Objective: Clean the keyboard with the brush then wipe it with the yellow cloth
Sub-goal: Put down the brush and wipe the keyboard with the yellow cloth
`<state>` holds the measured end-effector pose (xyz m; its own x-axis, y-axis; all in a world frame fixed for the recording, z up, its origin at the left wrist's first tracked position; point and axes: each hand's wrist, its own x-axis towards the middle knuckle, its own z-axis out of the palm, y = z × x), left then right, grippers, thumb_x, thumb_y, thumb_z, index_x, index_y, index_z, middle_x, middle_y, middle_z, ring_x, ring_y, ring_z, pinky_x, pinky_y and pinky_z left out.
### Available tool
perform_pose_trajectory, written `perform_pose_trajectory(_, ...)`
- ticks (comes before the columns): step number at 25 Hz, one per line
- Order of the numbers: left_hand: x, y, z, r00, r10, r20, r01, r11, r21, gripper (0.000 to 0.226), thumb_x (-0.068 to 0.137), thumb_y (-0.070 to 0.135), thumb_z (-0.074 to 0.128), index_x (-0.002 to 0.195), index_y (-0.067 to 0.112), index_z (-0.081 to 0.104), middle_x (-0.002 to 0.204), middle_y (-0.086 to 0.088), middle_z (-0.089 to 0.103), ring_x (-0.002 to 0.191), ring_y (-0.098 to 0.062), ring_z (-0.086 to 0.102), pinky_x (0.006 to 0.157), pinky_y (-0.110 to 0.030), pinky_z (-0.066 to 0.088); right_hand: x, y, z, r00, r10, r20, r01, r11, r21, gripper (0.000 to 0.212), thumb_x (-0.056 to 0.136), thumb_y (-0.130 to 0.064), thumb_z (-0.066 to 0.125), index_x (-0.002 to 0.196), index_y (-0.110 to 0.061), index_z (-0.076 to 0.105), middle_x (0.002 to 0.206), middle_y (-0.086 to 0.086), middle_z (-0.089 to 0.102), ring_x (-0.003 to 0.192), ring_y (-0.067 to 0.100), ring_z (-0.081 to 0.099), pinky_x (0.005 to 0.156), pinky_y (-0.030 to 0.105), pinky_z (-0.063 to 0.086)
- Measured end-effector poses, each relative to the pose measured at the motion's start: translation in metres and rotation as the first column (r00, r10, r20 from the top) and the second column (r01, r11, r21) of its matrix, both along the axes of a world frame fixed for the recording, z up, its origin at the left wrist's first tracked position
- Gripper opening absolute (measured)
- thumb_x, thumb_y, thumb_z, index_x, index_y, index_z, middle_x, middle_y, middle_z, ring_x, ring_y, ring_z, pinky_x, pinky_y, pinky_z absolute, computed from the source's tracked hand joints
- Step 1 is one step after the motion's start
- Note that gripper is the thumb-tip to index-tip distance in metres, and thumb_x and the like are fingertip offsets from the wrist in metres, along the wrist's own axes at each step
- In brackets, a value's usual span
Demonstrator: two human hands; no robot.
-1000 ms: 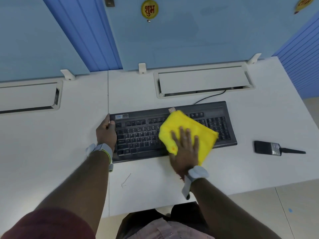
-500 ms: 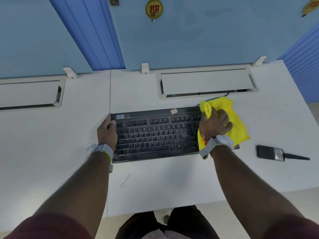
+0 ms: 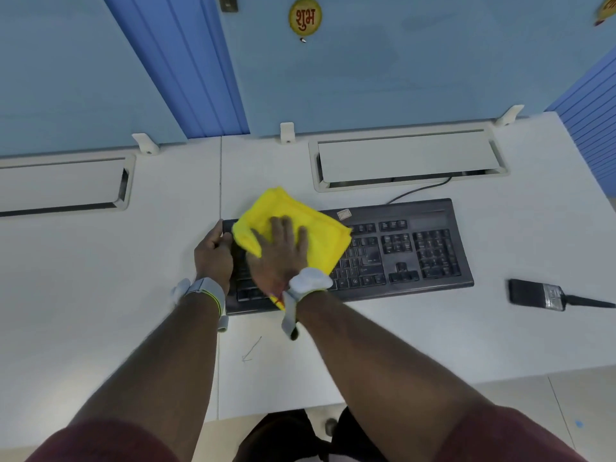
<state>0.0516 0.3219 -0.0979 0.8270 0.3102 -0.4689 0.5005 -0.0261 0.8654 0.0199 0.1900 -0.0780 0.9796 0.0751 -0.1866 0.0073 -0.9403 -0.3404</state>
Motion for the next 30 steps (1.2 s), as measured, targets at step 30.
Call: perform_pose_trajectory(30,0.003,-0.025,0.017,0.989,0.143,-0.037,-0.135,0.976,0.169,0.041,0.104,0.008,0.05,0.137,0.018,0.072,0.123,-0.01,0.074,0.105,-0.027,0.064,0.096,-0.036,0.054,-0.104,-0.167,0.007,0.739,-0.668,0.087,0.559,0.681,0.473,0.041,0.087,-0.039,0.04,0.095,-0.012,0.068,0.106,0.01,0.072,0.119,0.03,0.055,0.116,0.051,0.014)
